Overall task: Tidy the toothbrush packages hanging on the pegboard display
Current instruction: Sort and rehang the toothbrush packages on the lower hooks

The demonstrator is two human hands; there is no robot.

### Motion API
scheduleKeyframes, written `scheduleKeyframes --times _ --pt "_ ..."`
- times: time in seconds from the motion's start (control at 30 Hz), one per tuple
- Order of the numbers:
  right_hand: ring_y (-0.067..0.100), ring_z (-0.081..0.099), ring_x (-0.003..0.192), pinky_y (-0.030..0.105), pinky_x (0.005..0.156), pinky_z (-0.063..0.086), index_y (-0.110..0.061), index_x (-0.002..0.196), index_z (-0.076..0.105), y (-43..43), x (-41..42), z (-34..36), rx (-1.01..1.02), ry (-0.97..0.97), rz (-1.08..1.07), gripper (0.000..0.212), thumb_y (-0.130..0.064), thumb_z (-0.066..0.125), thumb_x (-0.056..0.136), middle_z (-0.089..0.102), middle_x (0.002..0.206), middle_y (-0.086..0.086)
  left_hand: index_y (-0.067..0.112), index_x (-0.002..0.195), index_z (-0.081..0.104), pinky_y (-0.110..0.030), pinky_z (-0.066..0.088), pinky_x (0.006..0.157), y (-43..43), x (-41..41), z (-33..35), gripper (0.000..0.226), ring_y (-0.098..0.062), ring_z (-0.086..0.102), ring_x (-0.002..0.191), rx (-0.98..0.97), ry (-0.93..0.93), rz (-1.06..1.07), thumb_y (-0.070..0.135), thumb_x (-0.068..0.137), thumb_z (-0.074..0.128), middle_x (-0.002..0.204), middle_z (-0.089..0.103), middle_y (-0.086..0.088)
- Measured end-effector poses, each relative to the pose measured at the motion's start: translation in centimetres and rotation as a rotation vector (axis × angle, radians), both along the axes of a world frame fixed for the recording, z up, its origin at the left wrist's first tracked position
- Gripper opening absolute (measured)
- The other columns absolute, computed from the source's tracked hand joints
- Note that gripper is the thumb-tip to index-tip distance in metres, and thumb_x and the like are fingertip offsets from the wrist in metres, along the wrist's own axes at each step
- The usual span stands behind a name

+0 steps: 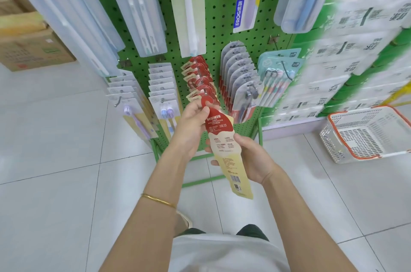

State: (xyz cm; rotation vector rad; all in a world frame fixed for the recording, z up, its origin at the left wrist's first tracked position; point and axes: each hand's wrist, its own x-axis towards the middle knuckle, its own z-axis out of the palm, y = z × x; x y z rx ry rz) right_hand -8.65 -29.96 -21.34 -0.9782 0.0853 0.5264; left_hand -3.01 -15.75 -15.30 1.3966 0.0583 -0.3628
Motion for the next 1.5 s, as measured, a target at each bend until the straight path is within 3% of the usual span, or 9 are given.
scheduleKeyframes --times 0.17,0.23,0.37,0.57,0.9,1.07,1.2,1.37,1.5 --pt "0.022 0.060 0.106 0.046 0.096 0.049 -0.015 0.116 0.062 0.7 1.4 0.2 -0.135 -0.059 -0.096 0.082 -0.057 0.084 0.049 0.063 0.110 0.003 0.015 0.116 0.053 -0.032 0.049 0.092 0.1 1.2 0.7 0.020 -0.017 0.059 0.105 0.170 -0.045 0.026 0.008 0.099 0.043 0.117 0.061 -0.005" --pt "0.019 0.059 0.107 0.045 0.099 0.047 -0.018 0.119 0.057 1.0 2.0 0.4 -0.342 -0.079 -0.217 0.078 -0.057 0.078 0.055 0.060 0.112 -0.002 0.021 0.122 0.050 -0.030 0.047 0.094 0.5 1.8 0.6 0.027 -0.012 0.056 0.110 0.252 -0.073 0.072 0.008 0.098 0.046 0.122 0.057 -0.002" --pt "0.007 0.050 0.102 0.021 0.086 0.038 -0.018 0.128 0.044 2.4 3.5 0.6 -0.873 -0.143 -0.421 0.070 -0.041 0.078 0.072 0.044 0.119 -0.002 0.019 0.122 0.051 -0.028 0.047 0.096 1.2 2.4 0.8 0.032 -0.004 0.055 0.106 0.310 -0.071 0.106 0.002 0.098 0.042 0.116 0.059 0.005" --pt "0.019 0.046 0.103 0.033 0.089 0.043 -0.014 0.119 0.048 4.6 5.1 -1.7 -1.232 -0.260 -0.511 0.075 -0.047 0.080 0.060 0.043 0.104 -0.003 0.016 0.124 0.052 -0.037 0.043 0.104 2.1 3.3 1.0 0.035 -0.009 0.052 0.113 0.411 -0.093 0.120 -0.001 0.096 0.040 0.120 0.056 0.003" --pt "0.034 0.049 0.098 0.040 0.085 0.041 -0.001 0.114 0.048 6.7 8.3 -4.2 -1.421 -0.298 -0.606 0.083 -0.053 0.080 0.059 0.054 0.103 0.013 0.012 0.135 0.044 -0.013 0.033 0.096 1.7 3.9 1.4 0.043 -0.003 0.044 0.115 0.536 -0.132 -0.010 -0.004 0.096 0.038 0.126 0.049 0.006" --pt "0.036 0.048 0.104 0.041 0.085 0.039 0.001 0.115 0.047 6.7 10.1 -4.2 -1.421 -0.268 -0.559 0.079 -0.050 0.079 0.064 0.053 0.109 0.016 0.011 0.136 0.043 -0.025 0.031 0.110 1.3 4.4 1.4 0.046 -0.011 0.042 0.129 0.582 -0.127 -0.039 -0.007 0.094 0.036 0.139 0.046 -0.002" --pt "0.035 0.048 0.104 0.045 0.081 0.044 -0.001 0.110 0.044 6.4 10.5 -3.8 -1.446 -0.255 -0.497 0.071 -0.046 0.078 0.067 0.051 0.109 0.015 0.009 0.140 0.039 -0.017 0.029 0.102 0.8 4.6 2.0 0.048 -0.012 0.040 0.131 0.614 -0.133 -0.049 -0.008 0.094 0.036 0.140 0.044 -0.003" --pt "0.035 0.049 0.106 0.047 0.081 0.044 0.001 0.120 0.041 6.1 10.5 -3.6 -1.476 -0.277 -0.419 0.071 -0.043 0.073 0.075 0.050 0.113 0.016 0.009 0.140 0.039 -0.032 0.035 0.109 0.2 5.0 2.1 0.047 -0.017 0.042 0.129 0.603 -0.125 -0.022 -0.005 0.094 0.036 0.140 0.042 -0.009" --pt "0.034 0.046 0.112 0.042 0.089 0.042 0.001 0.126 0.037 5.5 10.8 -3.5 -1.459 -0.290 -0.321 0.067 -0.036 0.069 0.081 0.048 0.120 0.016 0.011 0.142 0.036 -0.021 0.034 0.099 0.0 4.8 2.1 0.048 -0.010 0.042 0.120 0.617 -0.122 -0.016 -0.003 0.096 0.037 0.141 0.040 -0.006"
